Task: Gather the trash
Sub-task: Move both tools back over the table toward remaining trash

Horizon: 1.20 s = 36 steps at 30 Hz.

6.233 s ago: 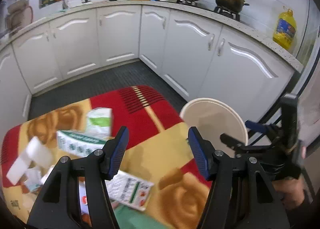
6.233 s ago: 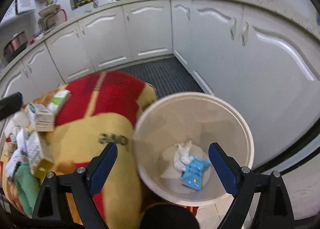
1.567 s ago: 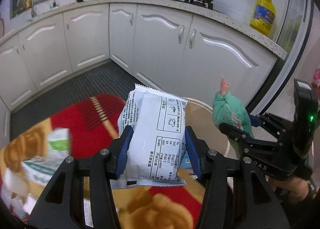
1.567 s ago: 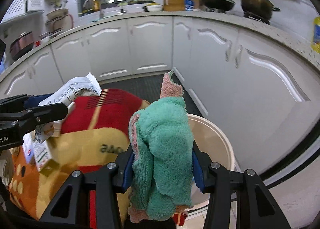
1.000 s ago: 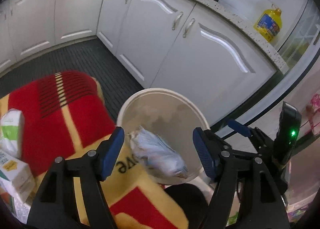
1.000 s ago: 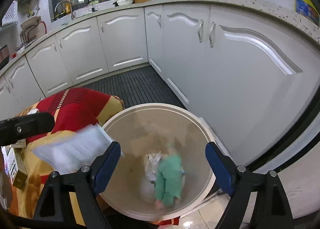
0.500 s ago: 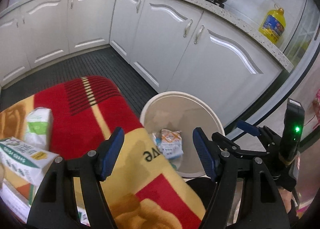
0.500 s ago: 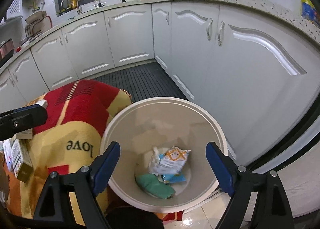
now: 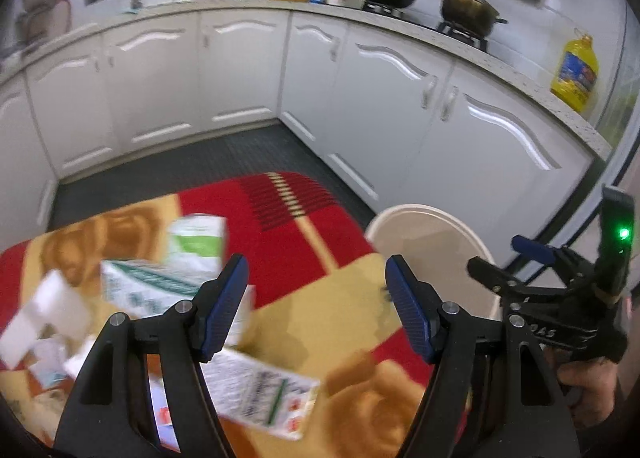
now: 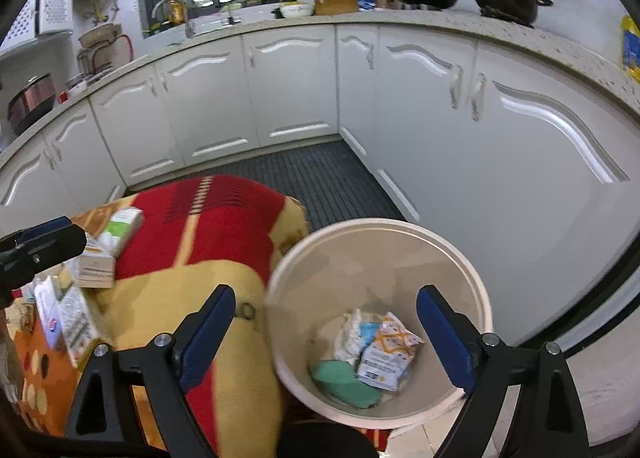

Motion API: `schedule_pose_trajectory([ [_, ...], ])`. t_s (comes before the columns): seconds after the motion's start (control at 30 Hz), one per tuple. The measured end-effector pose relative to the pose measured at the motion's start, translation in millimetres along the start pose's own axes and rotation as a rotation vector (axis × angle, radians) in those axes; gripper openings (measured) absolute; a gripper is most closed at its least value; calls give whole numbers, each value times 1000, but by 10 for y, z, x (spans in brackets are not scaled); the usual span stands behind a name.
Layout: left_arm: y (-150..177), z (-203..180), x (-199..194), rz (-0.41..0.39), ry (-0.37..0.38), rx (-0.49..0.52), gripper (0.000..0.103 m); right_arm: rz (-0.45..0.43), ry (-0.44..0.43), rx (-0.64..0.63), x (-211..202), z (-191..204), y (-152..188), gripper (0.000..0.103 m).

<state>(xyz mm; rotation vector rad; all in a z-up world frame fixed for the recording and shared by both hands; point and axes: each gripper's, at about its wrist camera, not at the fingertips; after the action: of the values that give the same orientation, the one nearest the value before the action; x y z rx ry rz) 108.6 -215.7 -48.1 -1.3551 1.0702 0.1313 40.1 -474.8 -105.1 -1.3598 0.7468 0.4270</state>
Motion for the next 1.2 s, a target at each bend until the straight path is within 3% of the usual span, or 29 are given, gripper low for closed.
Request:
schedule_pose_trajectory([
  [0.43,234,676,-489,-46,-119,-96,70,-23,-109,-128,-91,863,-73,94],
  [0.83,525,1654,-1035,-23,-187,-203,70,9,-259,-212,-81,1446,-50,94],
  [1.03,752,2146,-1114,33,-207,-248,71,46,-313,-251,10,1706,21,94],
  [1.2,820,2481,-1115,33,-197,-347,71,64,-334,-282,83,1869,0,94],
])
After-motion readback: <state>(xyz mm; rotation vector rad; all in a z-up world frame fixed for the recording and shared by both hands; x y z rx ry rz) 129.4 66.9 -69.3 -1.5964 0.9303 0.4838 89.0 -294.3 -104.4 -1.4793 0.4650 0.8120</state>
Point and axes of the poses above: each gripper's, at about its wrist camera, not at the fingertips, and x roughly the way its jaws point, z to its left, y to its underside
